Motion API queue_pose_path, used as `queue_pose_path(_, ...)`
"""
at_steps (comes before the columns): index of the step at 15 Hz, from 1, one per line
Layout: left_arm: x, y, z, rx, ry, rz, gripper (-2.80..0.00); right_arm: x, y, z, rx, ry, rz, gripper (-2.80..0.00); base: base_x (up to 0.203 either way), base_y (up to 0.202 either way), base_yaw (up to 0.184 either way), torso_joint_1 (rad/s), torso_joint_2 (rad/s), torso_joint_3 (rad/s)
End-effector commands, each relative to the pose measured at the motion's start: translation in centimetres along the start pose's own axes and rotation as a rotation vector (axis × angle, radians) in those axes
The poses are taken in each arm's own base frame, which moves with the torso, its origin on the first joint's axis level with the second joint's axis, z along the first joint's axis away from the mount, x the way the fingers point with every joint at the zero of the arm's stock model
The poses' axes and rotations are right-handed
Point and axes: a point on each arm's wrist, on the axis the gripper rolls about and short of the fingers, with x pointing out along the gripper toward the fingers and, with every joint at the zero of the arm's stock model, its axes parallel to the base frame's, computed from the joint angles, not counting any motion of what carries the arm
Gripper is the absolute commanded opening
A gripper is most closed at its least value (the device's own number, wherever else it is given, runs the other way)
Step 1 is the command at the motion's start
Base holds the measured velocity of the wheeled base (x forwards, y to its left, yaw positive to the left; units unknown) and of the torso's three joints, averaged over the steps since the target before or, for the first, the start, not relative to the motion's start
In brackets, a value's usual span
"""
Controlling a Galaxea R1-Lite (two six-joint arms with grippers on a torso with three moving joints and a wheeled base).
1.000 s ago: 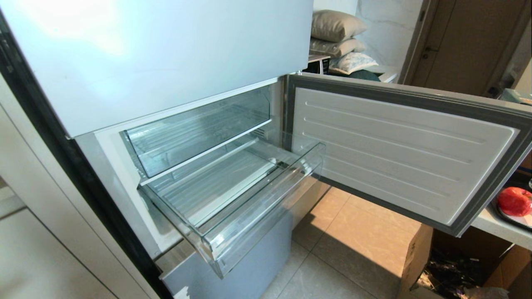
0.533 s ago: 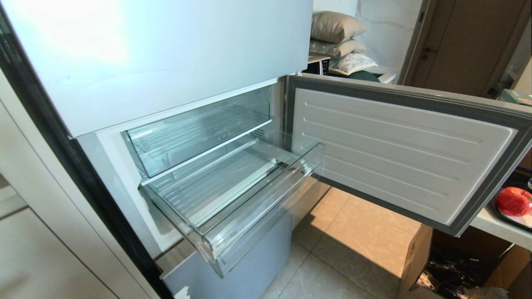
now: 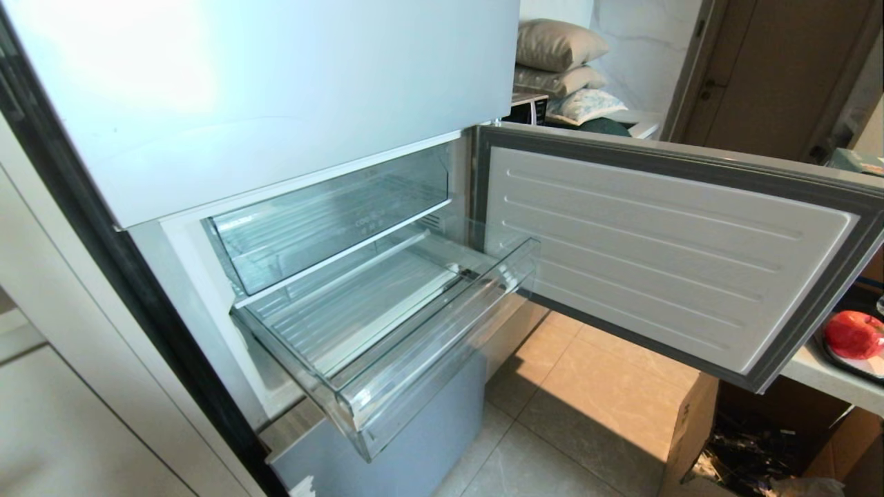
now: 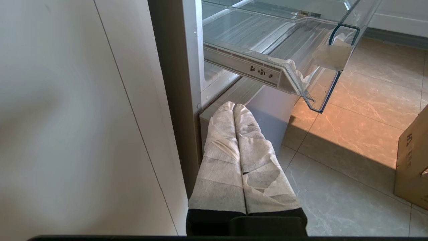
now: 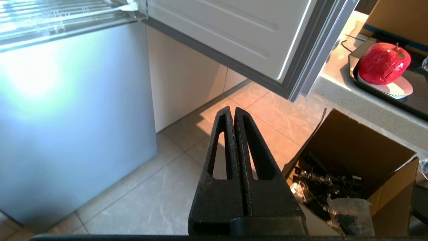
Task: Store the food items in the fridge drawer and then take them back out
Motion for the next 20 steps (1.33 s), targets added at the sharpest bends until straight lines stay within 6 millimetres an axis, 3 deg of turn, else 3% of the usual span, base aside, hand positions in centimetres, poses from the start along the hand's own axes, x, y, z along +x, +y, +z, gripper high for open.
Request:
queue_pose_path(1,0.01,0.00,0.00,0.000,0.001,0.001,-2.80,-0.07,0.01,-0.11,0.002,-0.006,0.001,-2.80,0.000,0.000,0.000,0.000,0.00,0.000)
queue_pose_path(7,0.01,0.00,0.00,0.000,0.001,0.001,-2.80,-0.06,0.02,-0.14,0.005,-0.006,0.000,-2.80,0.001,0.000,0.018,0.001,0.00,0.000)
queue_pose_path(20,0.01,0.00,0.00,0.000,0.001,0.001,-2.80,-0.06,-0.07,-0.10,0.106,-0.009,-0.038,-2.80,0.002,-0.007,0.175,0.002,0.00,0.003)
